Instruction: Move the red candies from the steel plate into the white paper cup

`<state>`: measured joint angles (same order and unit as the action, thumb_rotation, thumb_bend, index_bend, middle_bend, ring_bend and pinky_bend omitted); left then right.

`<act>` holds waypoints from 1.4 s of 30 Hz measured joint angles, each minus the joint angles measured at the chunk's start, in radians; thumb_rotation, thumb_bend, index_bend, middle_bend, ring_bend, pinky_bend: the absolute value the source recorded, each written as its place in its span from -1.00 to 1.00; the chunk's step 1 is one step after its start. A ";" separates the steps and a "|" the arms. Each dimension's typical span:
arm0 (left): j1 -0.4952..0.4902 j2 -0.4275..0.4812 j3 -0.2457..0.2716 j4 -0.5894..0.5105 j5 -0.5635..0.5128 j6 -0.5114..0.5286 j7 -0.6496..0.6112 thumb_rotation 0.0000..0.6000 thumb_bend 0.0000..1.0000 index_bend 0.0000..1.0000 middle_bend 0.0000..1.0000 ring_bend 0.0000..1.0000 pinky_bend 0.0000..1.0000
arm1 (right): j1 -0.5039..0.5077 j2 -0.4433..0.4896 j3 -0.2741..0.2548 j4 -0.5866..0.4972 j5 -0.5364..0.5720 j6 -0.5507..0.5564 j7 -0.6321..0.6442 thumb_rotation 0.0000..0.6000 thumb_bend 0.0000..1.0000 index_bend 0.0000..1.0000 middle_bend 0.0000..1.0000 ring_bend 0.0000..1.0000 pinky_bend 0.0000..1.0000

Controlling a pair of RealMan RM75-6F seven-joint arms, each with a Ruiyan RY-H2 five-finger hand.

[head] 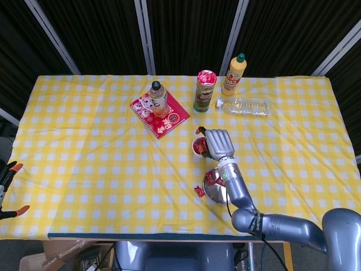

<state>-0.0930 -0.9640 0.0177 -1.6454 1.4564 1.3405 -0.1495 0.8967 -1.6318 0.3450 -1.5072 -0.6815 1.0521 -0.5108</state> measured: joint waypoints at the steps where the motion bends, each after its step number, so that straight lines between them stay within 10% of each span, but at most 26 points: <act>1: 0.001 -0.001 0.000 0.001 0.001 0.002 0.000 1.00 -0.96 -1.00 -1.00 -1.00 -1.00 | -0.005 0.007 -0.002 -0.015 -0.003 0.007 0.000 1.00 0.02 -0.33 0.65 0.71 0.94; 20: 0.012 -0.016 -0.003 0.009 0.016 0.040 0.033 1.00 -0.96 -1.00 -1.00 -1.00 -1.00 | -0.171 0.105 -0.250 -0.314 -0.175 0.121 -0.032 1.00 -0.13 -0.27 0.65 0.71 0.94; 42: 0.011 -0.016 -0.007 0.004 0.001 0.032 0.057 1.00 -0.96 -1.00 -1.00 -1.00 -1.00 | -0.197 -0.055 -0.295 -0.224 -0.212 0.094 -0.076 1.00 -0.20 -0.18 0.65 0.71 0.94</act>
<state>-0.0820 -0.9803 0.0111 -1.6413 1.4577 1.3722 -0.0927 0.7001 -1.6868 0.0504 -1.7316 -0.8939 1.1465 -0.5863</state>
